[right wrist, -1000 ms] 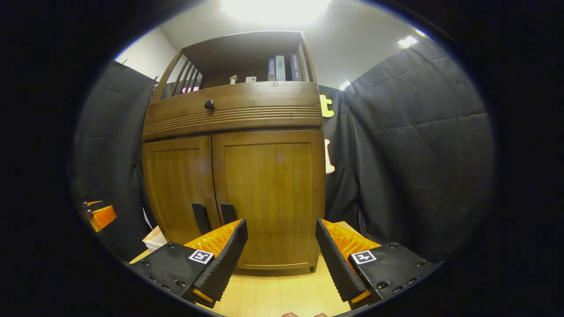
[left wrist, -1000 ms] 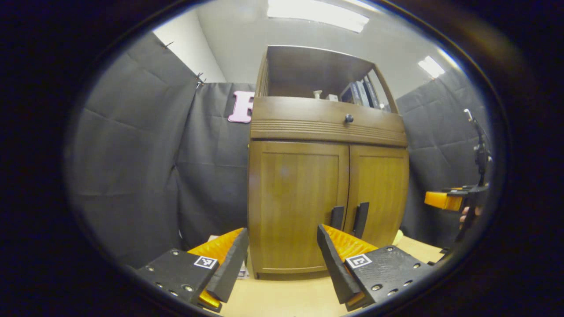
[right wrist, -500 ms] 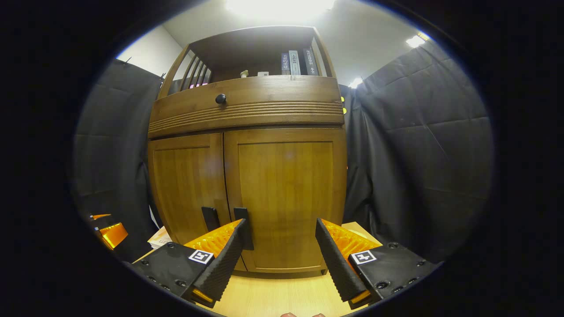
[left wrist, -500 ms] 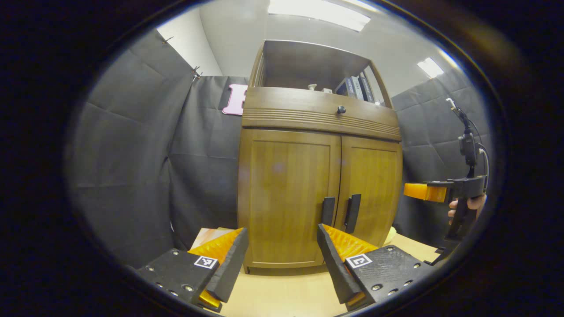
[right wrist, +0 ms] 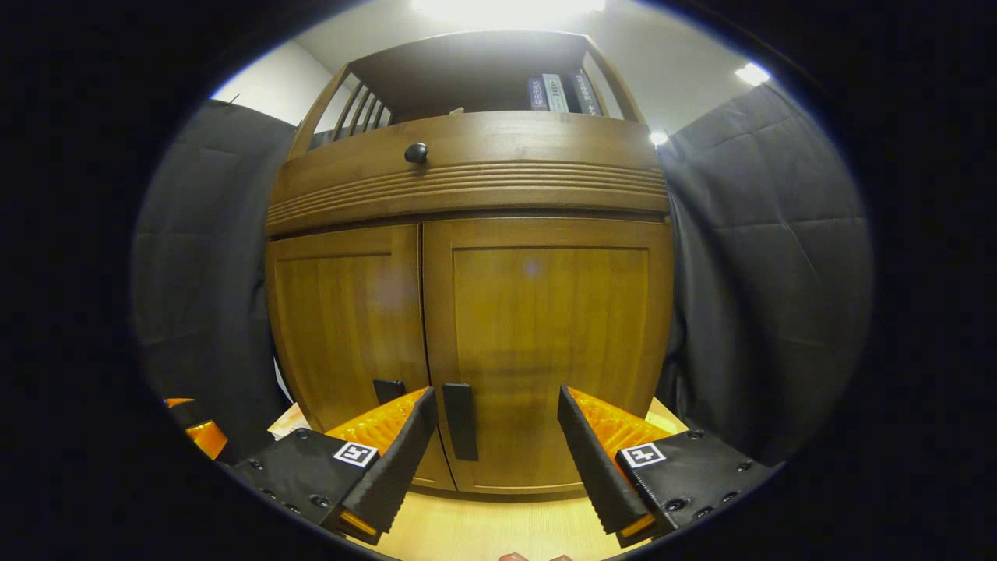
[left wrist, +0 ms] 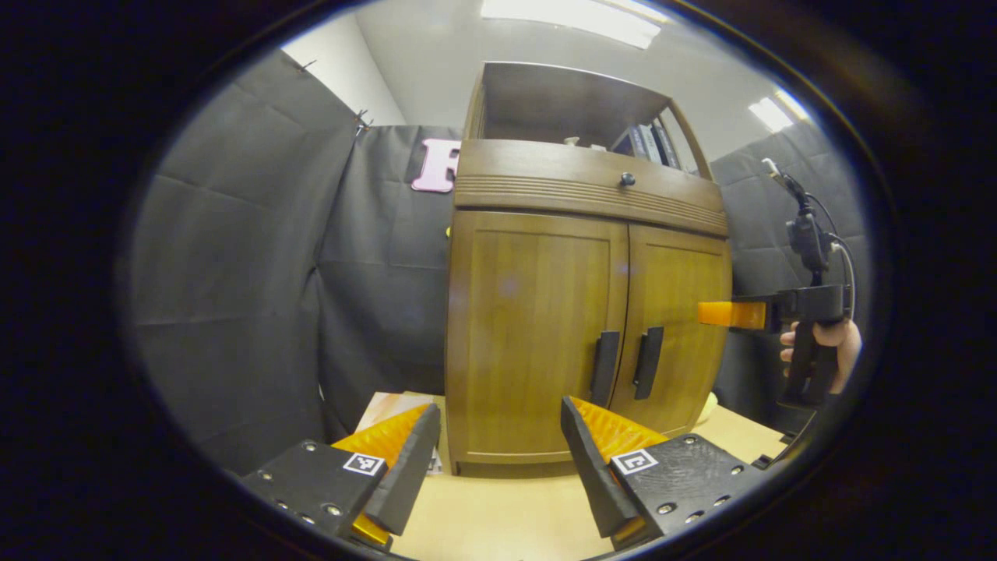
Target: Open the right door of the double-door shoe cabinet with the right hand, and open the left door with the left hand.
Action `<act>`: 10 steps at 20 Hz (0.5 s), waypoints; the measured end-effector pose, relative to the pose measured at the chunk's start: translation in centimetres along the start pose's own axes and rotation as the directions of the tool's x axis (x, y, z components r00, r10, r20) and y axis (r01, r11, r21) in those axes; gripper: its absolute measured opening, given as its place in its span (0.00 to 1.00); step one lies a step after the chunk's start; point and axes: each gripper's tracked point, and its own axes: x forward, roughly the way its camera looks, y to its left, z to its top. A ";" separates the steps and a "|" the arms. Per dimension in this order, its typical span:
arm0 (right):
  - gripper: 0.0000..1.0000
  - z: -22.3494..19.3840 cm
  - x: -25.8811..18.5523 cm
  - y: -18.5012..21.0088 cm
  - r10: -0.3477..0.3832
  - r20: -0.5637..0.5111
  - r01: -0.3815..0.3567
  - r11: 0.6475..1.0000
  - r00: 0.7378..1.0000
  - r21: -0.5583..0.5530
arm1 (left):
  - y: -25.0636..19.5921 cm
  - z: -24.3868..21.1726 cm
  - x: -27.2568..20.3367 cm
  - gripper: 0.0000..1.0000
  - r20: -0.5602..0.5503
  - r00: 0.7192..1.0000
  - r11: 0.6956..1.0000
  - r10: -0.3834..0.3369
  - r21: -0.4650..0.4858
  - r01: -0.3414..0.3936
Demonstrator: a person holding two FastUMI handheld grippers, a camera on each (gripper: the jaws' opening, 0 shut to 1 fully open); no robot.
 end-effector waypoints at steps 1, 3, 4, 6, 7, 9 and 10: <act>0.97 0.0 0.7 0.5 0.008 -0.004 -0.008 1.000 1.000 0.001 | 0.1 -0.2 0.1 0.90 -0.004 1.000 1.000 0.005 0.002 -0.005; 0.98 -0.2 2.0 1.3 0.015 -0.011 -0.015 1.000 1.000 -0.002 | 0.5 -0.7 0.3 0.89 -0.016 1.000 1.000 0.014 0.001 -0.014; 0.97 -0.5 2.6 1.6 0.016 -0.013 -0.016 1.000 1.000 -0.005 | 0.6 -1.1 0.3 0.89 -0.023 1.000 1.000 0.016 -0.003 -0.017; 0.97 -0.7 4.2 2.2 0.016 -0.021 -0.016 1.000 1.000 -0.003 | 0.9 -1.6 0.5 0.90 -0.036 0.999 1.000 0.021 -0.014 -0.021; 0.97 -1.0 5.0 2.6 0.017 -0.029 -0.017 1.000 0.999 0.001 | 1.0 -2.0 0.7 0.90 -0.045 0.999 1.000 0.022 -0.019 -0.023; 0.97 -1.9 6.3 2.9 0.014 -0.052 -0.014 1.000 0.999 0.012 | 1.2 -2.7 0.9 0.90 -0.061 0.998 0.999 0.024 -0.023 -0.025; 0.97 -2.5 7.0 3.1 0.012 -0.065 -0.011 1.000 0.998 0.017 | 1.4 -3.0 1.2 0.90 -0.069 0.997 0.999 0.026 -0.024 -0.027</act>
